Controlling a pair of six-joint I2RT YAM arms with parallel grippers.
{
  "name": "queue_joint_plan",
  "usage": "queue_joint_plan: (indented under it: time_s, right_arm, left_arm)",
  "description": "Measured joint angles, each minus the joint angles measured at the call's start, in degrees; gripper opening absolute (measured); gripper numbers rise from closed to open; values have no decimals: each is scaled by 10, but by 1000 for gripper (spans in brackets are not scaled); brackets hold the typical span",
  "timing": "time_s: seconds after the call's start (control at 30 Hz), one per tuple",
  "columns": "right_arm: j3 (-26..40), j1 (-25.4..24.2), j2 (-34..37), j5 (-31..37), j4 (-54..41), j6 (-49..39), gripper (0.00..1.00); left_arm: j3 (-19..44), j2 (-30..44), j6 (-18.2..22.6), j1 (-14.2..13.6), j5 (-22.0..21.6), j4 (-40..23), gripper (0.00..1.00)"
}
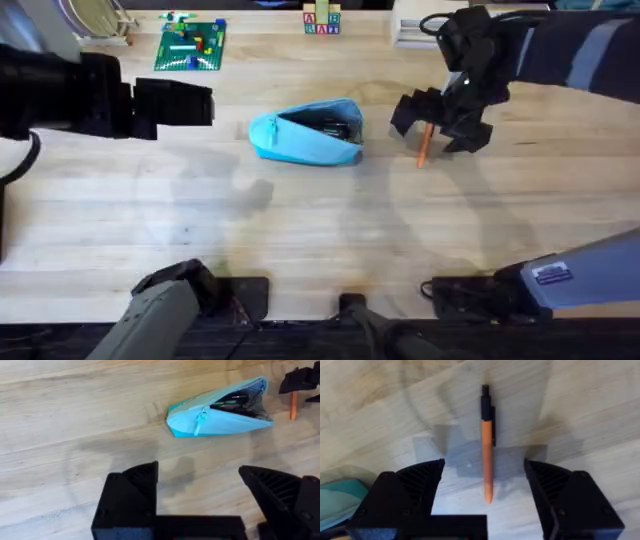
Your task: Unzip the bag, pick up the pens from the table one at a time and place them inside, then zip the bag closed.
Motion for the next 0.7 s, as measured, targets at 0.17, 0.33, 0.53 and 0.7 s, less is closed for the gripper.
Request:
queue_joint_plan:
  time_s: [0.17, 0.33, 0.53, 0.7]
  right_arm:
    - [7, 0, 11, 4, -6, 0, 964]
    - [8, 0, 11, 4, -7, 0, 964]
    - [9, 0, 13, 12, -10, 0, 818]
    - [9, -1, 14, 15, -8, 0, 562]
  left_arm:
    - [0, 0, 0, 0, 0, 0, 996]
    - [0, 0, 0, 0, 0, 0, 995]
    - [0, 0, 0, 0, 0, 0, 995]
    - [0, 0, 0, 0, 0, 0, 995]
